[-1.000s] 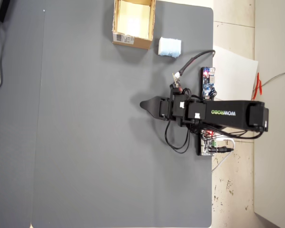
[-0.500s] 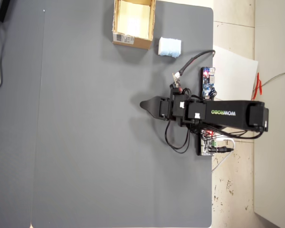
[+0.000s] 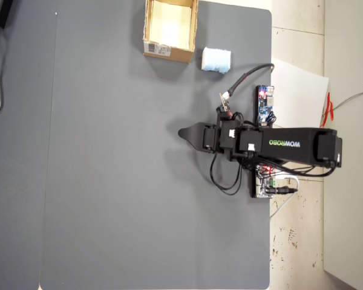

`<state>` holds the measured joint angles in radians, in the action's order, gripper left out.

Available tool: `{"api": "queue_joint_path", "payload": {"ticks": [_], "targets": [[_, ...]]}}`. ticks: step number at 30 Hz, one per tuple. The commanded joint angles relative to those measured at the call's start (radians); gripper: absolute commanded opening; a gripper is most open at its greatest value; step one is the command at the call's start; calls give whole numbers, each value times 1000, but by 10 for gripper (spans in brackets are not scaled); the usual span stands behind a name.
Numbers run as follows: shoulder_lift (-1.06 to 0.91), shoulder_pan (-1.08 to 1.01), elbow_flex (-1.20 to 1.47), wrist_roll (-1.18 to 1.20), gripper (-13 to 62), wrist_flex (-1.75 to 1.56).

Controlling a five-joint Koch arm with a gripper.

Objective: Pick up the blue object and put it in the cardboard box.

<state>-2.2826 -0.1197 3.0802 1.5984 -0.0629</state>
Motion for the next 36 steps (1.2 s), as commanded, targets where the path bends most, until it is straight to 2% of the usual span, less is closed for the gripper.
{"api": "queue_joint_path", "payload": {"ticks": [1,9,25,33,36], "targets": [[-84,5,38,20,337,114],[-84,-2,38,20,337,77],[-84,-18,37,-31,337,-298],[-86,-198,-29,-166,337,-291],[-86,-268,-103,-241,337,-192]]}}
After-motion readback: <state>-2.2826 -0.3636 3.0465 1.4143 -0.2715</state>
